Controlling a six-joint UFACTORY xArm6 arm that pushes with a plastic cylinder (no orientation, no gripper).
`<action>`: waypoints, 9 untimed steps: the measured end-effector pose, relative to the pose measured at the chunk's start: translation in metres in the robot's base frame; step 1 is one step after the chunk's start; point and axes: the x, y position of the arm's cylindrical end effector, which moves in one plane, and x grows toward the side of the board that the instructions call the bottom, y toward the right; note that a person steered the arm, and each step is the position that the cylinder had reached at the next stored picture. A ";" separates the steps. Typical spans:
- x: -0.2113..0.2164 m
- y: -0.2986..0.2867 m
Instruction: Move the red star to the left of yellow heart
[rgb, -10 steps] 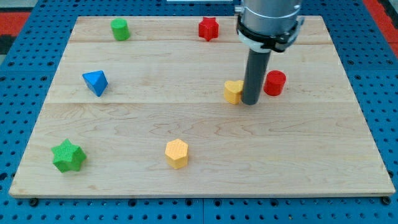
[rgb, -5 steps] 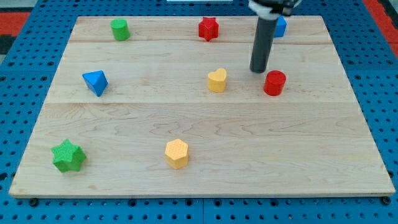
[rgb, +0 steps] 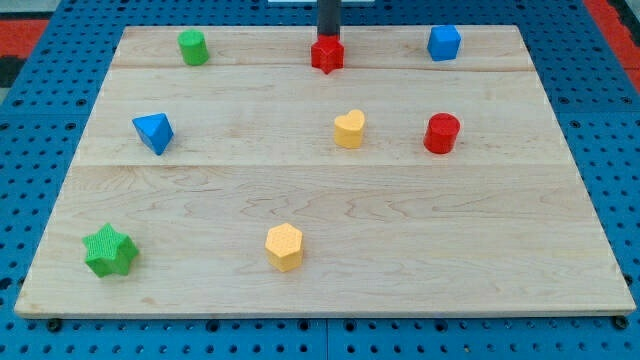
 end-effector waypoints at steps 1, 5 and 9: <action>0.010 0.000; 0.045 0.019; 0.099 -0.040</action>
